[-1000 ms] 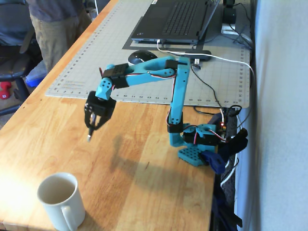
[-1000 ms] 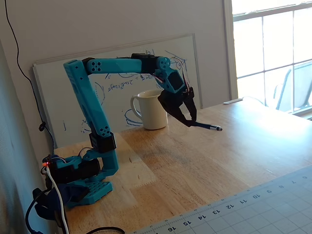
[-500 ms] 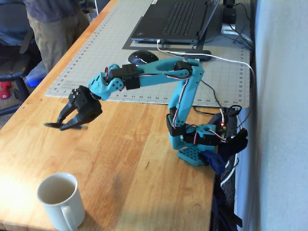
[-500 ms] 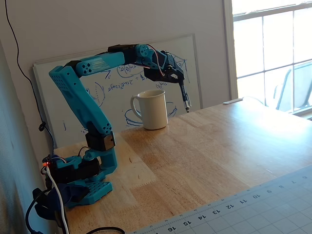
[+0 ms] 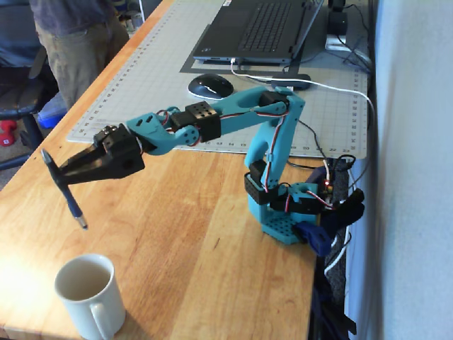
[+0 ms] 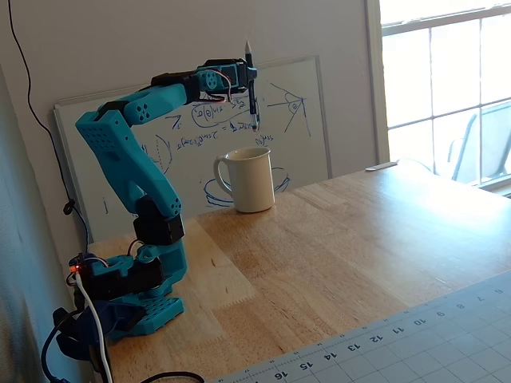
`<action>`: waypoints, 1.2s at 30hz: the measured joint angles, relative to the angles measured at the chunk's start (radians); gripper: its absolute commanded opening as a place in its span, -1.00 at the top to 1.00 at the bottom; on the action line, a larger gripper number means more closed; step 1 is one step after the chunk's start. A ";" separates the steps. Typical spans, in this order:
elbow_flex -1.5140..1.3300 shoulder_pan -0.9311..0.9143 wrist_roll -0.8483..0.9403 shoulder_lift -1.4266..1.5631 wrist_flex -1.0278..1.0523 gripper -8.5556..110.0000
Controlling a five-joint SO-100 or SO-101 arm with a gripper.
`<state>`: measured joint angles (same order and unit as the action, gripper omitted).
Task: Grasp a pen and put it in a mug.
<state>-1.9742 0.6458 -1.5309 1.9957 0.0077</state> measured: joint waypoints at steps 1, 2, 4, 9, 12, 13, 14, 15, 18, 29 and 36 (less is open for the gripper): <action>0.000 0.014 -0.003 -0.011 -0.029 0.82; 0.000 0.026 -0.003 -0.026 -0.052 0.82; 0.000 0.049 -0.003 -0.069 -0.084 0.82; 0.000 0.083 -0.003 -0.178 -0.107 0.82; 0.000 0.100 -0.003 -0.232 -0.107 0.82; 0.000 0.104 -0.003 -0.247 -0.107 0.82; 0.000 0.107 -0.003 -0.261 -0.107 0.82; 0.000 0.110 -0.003 -0.276 -0.107 0.82; -0.003 0.110 -0.003 -0.327 -0.107 0.82; -0.137 0.086 -0.003 -0.341 -0.107 0.65; -0.253 0.043 -0.003 -0.236 -0.107 0.52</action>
<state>-2.2273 0.6888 -1.5340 1.7595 -0.0997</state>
